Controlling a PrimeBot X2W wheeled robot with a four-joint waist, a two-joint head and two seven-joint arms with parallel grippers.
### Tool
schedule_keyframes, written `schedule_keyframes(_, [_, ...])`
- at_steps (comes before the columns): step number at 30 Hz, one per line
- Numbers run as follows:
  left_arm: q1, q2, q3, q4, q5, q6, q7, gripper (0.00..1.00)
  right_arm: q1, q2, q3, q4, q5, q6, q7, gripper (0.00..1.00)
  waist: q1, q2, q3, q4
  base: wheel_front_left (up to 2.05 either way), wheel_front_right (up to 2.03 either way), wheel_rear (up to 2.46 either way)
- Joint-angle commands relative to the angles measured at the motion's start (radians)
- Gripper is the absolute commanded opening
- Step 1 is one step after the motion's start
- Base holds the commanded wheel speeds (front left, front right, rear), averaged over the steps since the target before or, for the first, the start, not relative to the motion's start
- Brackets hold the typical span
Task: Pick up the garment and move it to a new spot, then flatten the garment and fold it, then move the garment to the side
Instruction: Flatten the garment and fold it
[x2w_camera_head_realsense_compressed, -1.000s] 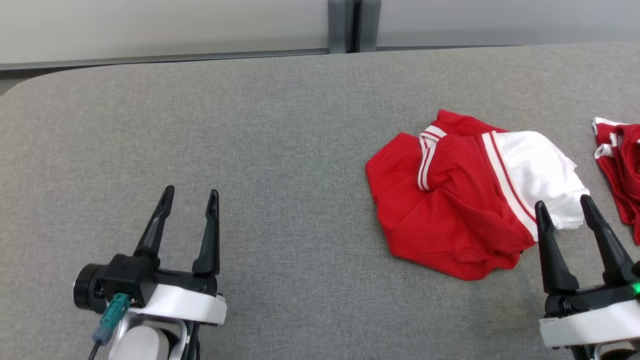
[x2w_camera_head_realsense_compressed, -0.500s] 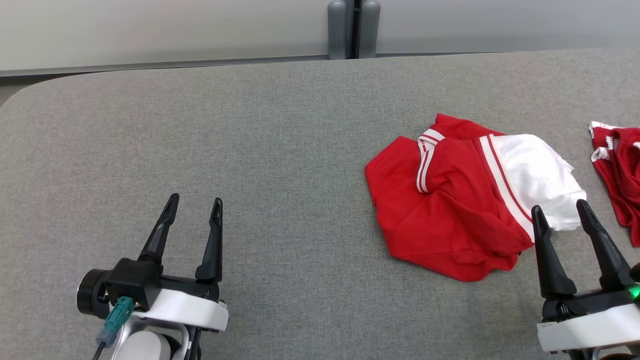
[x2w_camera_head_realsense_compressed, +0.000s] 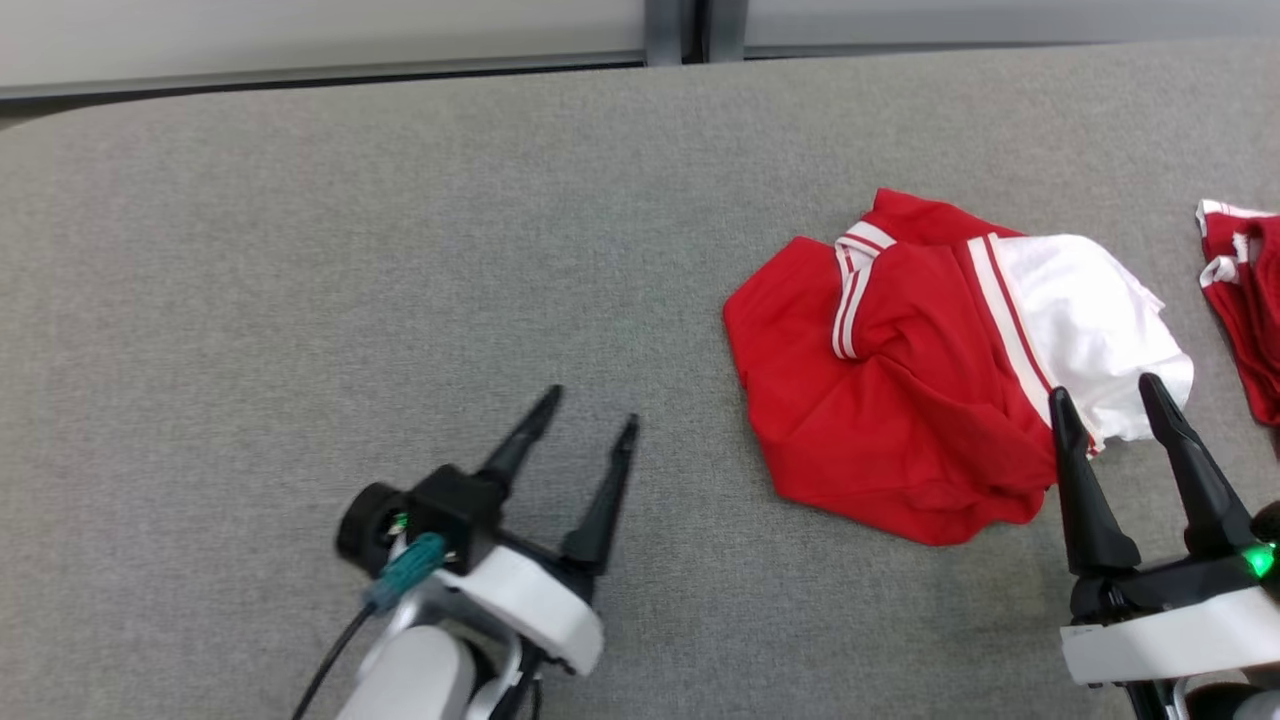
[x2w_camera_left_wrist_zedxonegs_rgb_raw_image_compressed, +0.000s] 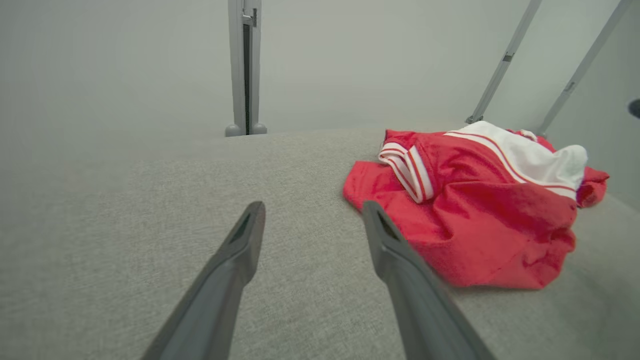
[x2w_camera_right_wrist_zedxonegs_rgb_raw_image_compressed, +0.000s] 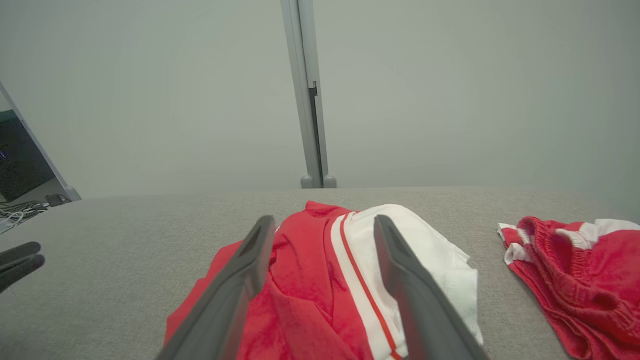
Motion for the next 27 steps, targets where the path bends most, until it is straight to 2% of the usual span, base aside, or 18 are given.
schedule_keyframes(1, [-0.038,0.0,-0.036,0.017,-0.023,-0.012,0.014,1.0,-0.017,-0.004,0.005,0.0,0.007,0.0,-0.002,1.0,0.0,-0.0001,0.032,-0.025,0.0,0.0,0.0])
schedule_keyframes(6, [-0.12,-0.006,-0.183,0.079,-0.1,-0.032,0.058,1.0,-0.053,0.001,0.029,0.015,0.015,0.0,-0.014,1.0,0.0,-0.0001,0.083,-0.079,0.0,0.0,0.0])
schedule_keyframes(13, [-0.209,-0.005,-0.291,0.193,-0.223,-0.008,0.066,1.0,-0.082,0.014,0.04,0.054,0.032,0.0,-0.04,1.0,0.0,-0.0001,0.125,-0.146,0.0,0.0,0.0])
schedule_keyframes(14, [-0.217,-0.005,-0.296,0.207,-0.237,-0.005,0.06,0.83,-0.082,0.016,0.039,0.062,0.036,0.0,-0.046,1.0,0.0,-0.0001,0.126,-0.15,0.0,0.0,0.0])
schedule_keyframes(15, [-0.224,-0.006,-0.299,0.22,-0.242,0.002,0.051,0.29,-0.082,0.017,0.038,0.067,0.039,0.0,-0.048,1.0,0.0,-0.0001,0.127,-0.152,0.0,0.0,0.0])
schedule_keyframes(16, [-0.229,-0.005,-0.298,0.232,-0.253,0.009,0.042,0.0,-0.083,0.017,0.036,0.07,0.039,0.0,-0.053,1.0,0.0,-0.0001,0.127,-0.153,0.0,0.0,0.0])
schedule_keyframes(23, [-0.244,-0.001,-0.269,0.236,-0.262,0.047,-0.028,0.0,-0.086,0.021,0.026,0.088,0.05,0.0,-0.066,1.0,0.0,-0.0001,0.122,-0.128,0.0,0.0,0.0])
schedule_keyframes(27, [-0.212,0.031,-0.223,0.189,-0.267,0.082,-0.068,0.0,-0.091,0.018,0.021,0.093,0.056,0.0,-0.073,1.0,0.0,-0.0001,0.109,-0.102,0.0,0.0,0.0])
